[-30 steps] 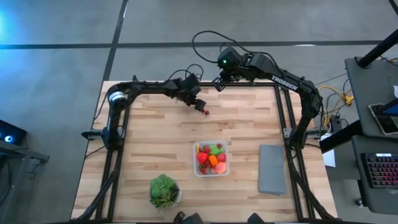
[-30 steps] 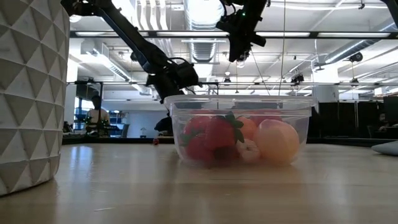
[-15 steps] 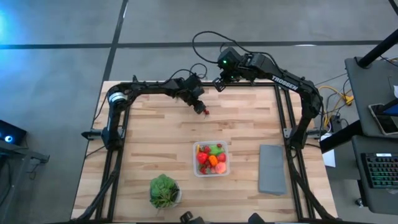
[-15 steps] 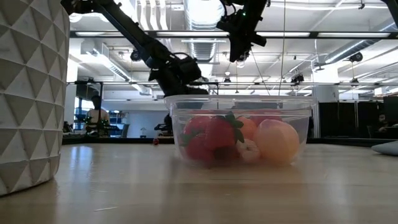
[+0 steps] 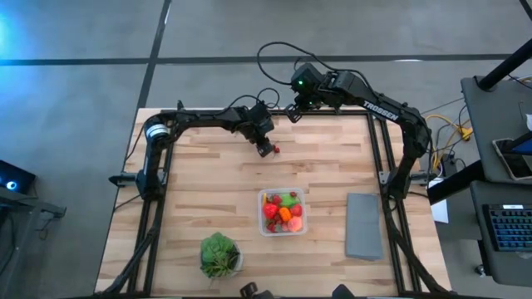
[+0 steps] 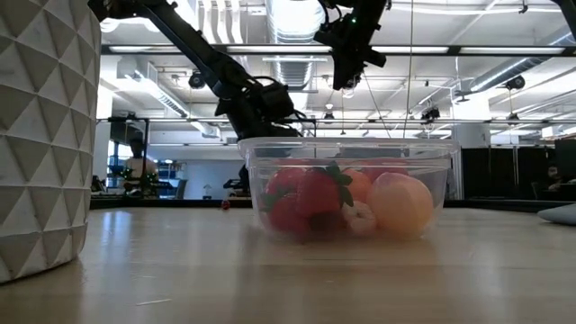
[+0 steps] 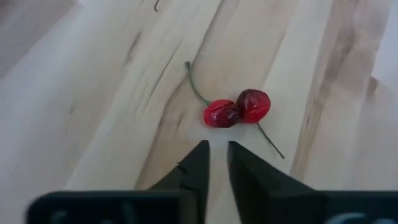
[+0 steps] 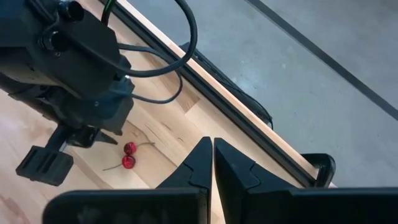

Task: Pick and placing Produce into tupperware
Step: Put the red cherry into the transparent bin

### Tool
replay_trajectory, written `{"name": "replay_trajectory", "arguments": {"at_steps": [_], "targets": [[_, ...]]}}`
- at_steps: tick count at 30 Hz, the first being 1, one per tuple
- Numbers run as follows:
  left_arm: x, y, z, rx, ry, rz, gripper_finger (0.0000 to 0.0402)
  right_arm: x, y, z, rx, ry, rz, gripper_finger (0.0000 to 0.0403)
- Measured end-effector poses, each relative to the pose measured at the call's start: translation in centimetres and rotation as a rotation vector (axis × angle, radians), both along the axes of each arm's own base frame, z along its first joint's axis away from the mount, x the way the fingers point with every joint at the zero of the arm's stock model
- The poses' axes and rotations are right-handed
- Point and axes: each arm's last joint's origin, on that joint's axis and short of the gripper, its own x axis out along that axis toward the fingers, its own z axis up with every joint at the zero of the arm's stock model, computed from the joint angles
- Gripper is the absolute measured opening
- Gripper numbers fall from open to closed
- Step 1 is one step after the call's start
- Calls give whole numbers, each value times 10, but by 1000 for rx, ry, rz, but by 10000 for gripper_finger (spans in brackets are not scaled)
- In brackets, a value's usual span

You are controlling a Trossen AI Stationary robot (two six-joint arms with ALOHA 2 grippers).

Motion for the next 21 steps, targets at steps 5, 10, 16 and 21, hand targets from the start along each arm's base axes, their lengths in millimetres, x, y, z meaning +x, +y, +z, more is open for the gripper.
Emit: {"name": "replay_trajectory", "arguments": {"at_steps": [5, 10, 16, 21], "targets": [[2, 2, -5, 19, -1, -29, 5, 0, 0, 0, 0, 0, 0, 9], [3, 1, -14, -25, 9, -16, 11, 0, 0, 0, 0, -1, -1, 9], [7, -7, -5, 48, -7, -129, 28, 0, 0, 0, 2, -4, -6, 9], [14, -20, -3, 143, -4, -290, 87, -1, 1, 0, 9, 9, -6, 9]]}}
